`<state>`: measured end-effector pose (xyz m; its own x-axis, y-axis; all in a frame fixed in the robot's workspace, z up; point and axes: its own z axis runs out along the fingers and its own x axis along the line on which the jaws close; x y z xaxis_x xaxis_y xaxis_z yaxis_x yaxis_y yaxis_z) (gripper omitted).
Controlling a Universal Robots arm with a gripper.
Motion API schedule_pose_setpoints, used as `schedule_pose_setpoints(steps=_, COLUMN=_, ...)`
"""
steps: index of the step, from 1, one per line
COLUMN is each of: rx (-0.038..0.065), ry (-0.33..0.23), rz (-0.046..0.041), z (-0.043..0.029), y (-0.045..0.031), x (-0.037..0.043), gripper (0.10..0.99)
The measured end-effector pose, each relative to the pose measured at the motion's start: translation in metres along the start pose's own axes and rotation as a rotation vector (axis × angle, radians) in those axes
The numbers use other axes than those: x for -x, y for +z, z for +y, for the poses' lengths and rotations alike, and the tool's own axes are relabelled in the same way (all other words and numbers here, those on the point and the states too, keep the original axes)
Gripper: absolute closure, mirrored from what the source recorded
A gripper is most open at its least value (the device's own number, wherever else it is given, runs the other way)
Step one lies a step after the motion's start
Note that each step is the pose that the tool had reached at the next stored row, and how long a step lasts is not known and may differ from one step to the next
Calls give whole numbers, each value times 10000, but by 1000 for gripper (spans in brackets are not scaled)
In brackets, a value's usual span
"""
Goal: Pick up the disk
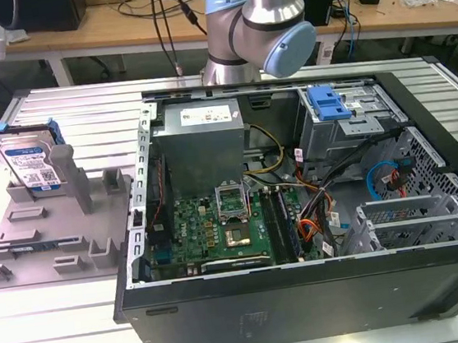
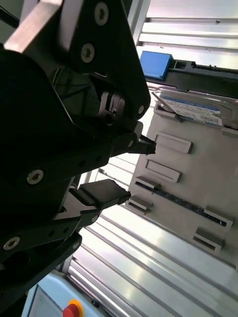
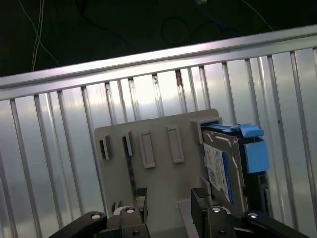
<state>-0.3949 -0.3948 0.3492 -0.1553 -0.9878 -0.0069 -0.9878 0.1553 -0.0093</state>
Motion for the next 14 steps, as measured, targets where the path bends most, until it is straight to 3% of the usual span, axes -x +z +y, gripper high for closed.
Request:
schedule_pose_setpoints(steps=5, rx=3, ry=-175, rz=19, z=-12, y=2, x=13, gripper=604)
schedule_pose_setpoints(steps=8, rx=-16, ry=-177, rz=144, z=12, y=3, x=167, gripper=604)
schedule_pose_setpoints(steps=13, rx=-24, ry=-194, rz=192, z=56, y=5, x=447, gripper=604)
schedule_pose_setpoints(steps=14, rx=-25, ry=-209, rz=200, z=72, y=5, x=546, gripper=604)
